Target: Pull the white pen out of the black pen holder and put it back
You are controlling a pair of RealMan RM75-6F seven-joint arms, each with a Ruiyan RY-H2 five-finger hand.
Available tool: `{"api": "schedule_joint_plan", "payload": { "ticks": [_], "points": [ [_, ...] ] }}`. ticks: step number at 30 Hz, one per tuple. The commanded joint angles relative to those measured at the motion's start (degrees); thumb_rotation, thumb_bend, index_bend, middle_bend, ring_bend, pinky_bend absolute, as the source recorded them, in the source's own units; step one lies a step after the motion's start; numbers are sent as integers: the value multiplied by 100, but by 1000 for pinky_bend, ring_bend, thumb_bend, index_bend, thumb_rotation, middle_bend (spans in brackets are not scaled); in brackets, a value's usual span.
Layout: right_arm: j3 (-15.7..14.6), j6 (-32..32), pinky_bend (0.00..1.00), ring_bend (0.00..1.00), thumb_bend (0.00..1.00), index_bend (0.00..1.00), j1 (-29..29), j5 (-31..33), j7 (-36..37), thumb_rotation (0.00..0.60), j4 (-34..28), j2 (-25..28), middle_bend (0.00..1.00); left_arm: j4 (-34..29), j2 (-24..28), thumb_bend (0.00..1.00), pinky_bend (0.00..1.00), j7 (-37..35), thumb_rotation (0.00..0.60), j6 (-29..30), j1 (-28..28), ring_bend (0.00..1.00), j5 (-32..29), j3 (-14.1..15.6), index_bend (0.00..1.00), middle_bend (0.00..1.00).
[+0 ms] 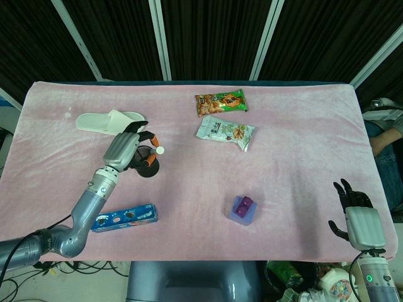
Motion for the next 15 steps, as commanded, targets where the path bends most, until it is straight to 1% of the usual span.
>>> {"api": "schedule_joint_plan", "payload": {
  "ticks": [1, 7, 9, 12, 14, 15],
  "points": [
    [1, -6, 168, 199, 165, 13, 1, 8, 7, 600, -5, 2, 36, 233, -273, 453, 97, -488, 600, 75, 41, 66, 427, -21, 575, 428],
    [3, -6, 169, 199, 165, 13, 0, 9, 23, 600, 0, 4, 36, 560, -588, 456, 102, -984, 600, 113, 29, 66, 841, 2, 589, 427],
    [5, -10, 169, 199, 165, 13, 3, 10, 30, 600, 1, 5, 37, 804, -738, 457, 102, -1057, 600, 239, 5, 66, 1260, 113, 590, 427],
    [5, -12, 169, 199, 164, 13, 4, 9, 35, 600, 3, 6, 36, 1066, -882, 460, 106, -1175, 600, 378, -14, 68, 1580, 175, 594, 432],
    [5, -11, 169, 199, 164, 13, 4, 7, 34, 600, 5, 7, 36, 1123, -931, 460, 110, -1349, 600, 381, -19, 72, 1644, 169, 597, 435],
    [4, -10, 169, 199, 165, 13, 4, 6, 34, 600, 3, 6, 36, 1059, -940, 460, 111, -1581, 600, 320, -11, 73, 1582, 123, 599, 436]
  ]
}}
